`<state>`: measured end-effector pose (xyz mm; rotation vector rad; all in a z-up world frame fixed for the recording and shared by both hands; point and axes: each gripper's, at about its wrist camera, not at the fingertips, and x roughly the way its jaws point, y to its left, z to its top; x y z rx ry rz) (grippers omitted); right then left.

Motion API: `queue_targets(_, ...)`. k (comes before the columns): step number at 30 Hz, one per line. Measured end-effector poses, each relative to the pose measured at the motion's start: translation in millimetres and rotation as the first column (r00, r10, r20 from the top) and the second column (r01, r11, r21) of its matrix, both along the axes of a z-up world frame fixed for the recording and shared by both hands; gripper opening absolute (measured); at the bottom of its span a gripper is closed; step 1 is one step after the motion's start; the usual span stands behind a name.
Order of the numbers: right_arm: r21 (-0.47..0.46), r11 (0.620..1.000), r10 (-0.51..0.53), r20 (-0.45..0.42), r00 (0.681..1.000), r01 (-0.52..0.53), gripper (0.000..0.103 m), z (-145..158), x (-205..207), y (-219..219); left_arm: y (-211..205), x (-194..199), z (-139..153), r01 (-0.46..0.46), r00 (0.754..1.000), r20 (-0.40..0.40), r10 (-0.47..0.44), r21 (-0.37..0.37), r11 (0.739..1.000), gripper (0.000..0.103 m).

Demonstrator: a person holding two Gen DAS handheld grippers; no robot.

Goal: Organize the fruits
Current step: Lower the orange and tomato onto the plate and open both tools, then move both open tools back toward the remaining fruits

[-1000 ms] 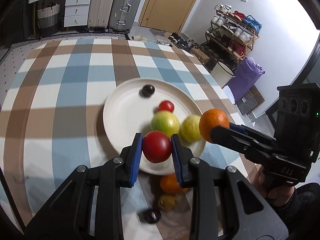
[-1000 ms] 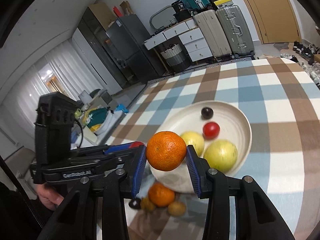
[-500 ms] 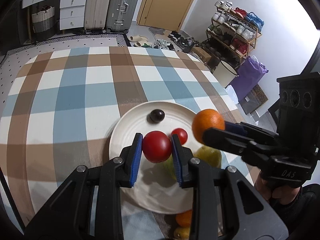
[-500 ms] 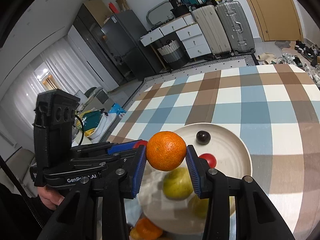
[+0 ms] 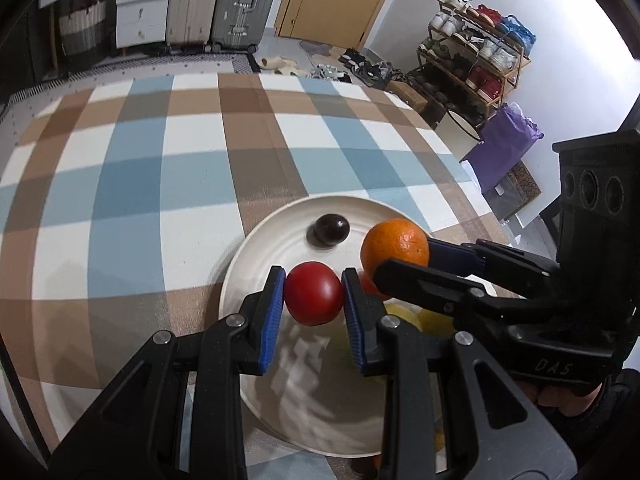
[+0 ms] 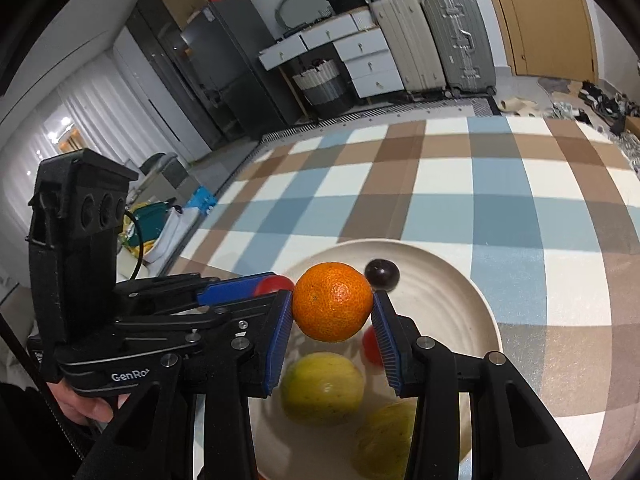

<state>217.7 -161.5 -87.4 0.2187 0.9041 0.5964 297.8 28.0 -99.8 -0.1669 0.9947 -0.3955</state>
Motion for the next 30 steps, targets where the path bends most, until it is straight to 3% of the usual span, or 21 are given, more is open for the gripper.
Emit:
queue_targets(6, -0.009, 1.000, -0.011, -0.019, 1.000, 0.010, 0.041, -3.4, 3.6, 2.5, 4.6, 3.3, -8.1, -0.014, 1.000, -0.011, 0.014, 0.003, 1.000, 0.026)
queue_targets(13, 0.007, 1.000, -0.027, 0.008, 1.000, 0.027, 0.062, 4.7, 0.8, -0.5, 4.9, 1.6, -6.3, -0.021, 1.000, -0.013, 0.021, 0.002, 1.000, 0.027)
queue_targets(18, 0.029, 0.997, -0.066, 0.046, 0.997, 0.065, 0.063, 18.4, -8.8, -14.2, 9.6, -8.0, 1.2, -0.037, 0.999, -0.014, 0.037, 0.002, 0.999, 0.028)
queue_targets(23, 0.052, 0.994, -0.100, 0.068, 0.993, 0.097, 0.063, 30.9, -22.8, -27.1, 17.8, -26.2, 14.6, -0.069, 0.998, 0.008, 0.069, 0.008, 0.998, 0.037)
queue_targets(30, 0.057, 0.994, -0.102, 0.116, 0.988, 0.096, 0.064, 51.2, -55.9, -33.2, 26.6, -65.3, 31.8, -0.101, 0.994, 0.036, 0.100, 0.011, 0.995, 0.038)
